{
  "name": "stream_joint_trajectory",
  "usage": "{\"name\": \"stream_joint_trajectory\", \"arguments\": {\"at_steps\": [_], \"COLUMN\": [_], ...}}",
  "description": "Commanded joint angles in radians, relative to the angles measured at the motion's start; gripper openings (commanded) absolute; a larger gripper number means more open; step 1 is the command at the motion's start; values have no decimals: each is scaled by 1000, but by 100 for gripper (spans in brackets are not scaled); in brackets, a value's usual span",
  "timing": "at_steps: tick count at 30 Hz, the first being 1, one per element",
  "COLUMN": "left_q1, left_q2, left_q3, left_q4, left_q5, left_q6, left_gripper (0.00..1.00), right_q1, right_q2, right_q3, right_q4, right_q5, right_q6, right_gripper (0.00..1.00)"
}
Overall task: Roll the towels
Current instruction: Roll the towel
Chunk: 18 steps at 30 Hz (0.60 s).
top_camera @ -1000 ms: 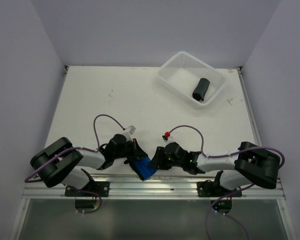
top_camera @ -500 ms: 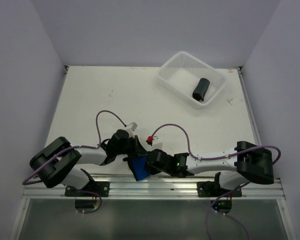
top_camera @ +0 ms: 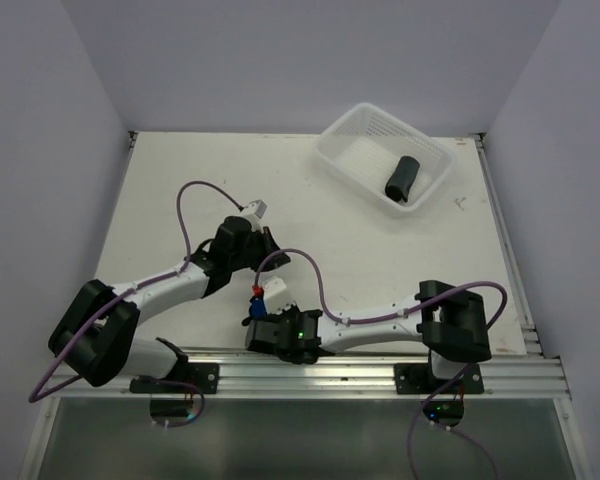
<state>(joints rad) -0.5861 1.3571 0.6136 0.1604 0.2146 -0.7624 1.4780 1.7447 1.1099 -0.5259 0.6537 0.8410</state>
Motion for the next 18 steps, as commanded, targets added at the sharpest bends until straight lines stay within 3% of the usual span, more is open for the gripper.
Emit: {"name": "stream_joint_trajectory", "arguments": {"at_steps": [1,9,18], "left_q1": [19,23,25], "left_q2": [-19,8,16], "left_q3": [41,61,57], "left_q4": [-73,-64,-55], "left_q5": [-3,3,28], "left_q6": [44,40,35], "left_gripper": [7,7,7], "right_q1": [18,42,47], "right_q2": [29,108,121], "right_q3": [56,97,61], "right_q4": [-131,-111,-10], "right_q5": [184,329,327], "right_q6": [-33,-118,-310], "right_gripper": [0,0,0]}}
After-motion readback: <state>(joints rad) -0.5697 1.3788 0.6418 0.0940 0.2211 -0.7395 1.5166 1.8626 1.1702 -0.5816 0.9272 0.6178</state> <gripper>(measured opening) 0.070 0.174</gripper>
